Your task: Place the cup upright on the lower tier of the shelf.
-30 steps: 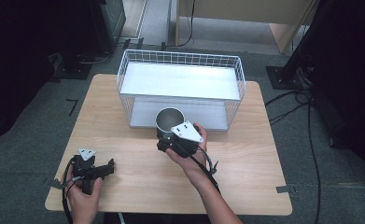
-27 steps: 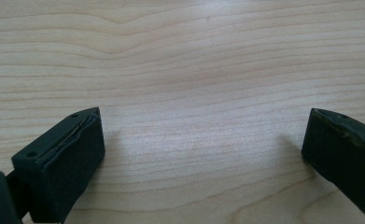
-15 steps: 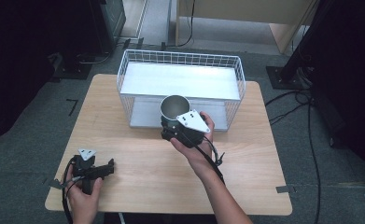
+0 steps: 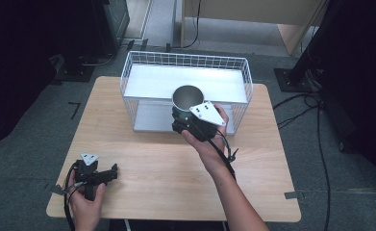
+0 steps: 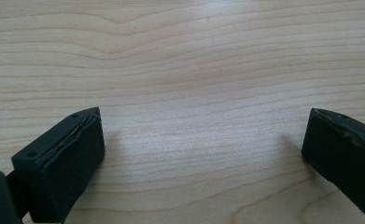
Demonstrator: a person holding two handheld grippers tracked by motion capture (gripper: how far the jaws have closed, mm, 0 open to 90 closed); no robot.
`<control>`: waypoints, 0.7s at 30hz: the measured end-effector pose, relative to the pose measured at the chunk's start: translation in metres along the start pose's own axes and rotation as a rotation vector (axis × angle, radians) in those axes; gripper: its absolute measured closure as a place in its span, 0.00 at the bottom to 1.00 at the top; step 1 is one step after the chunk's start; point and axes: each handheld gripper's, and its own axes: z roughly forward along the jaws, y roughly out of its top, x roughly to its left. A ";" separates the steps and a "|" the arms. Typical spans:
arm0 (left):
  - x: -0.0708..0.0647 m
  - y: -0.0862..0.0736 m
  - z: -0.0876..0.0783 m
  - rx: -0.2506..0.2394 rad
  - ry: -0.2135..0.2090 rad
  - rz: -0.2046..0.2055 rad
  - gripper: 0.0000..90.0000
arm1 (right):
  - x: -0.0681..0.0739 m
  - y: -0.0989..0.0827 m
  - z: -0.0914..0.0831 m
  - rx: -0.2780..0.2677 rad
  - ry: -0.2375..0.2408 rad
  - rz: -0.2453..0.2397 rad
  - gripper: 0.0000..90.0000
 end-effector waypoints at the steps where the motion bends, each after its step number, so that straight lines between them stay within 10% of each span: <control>1: 0.000 0.000 0.000 0.000 0.000 0.000 0.00 | -0.001 0.001 0.000 -0.001 -0.002 -0.001 0.19; 21: 0.000 0.000 0.000 0.000 -0.001 -0.001 0.00 | -0.032 0.036 0.006 -0.046 -0.060 0.032 0.19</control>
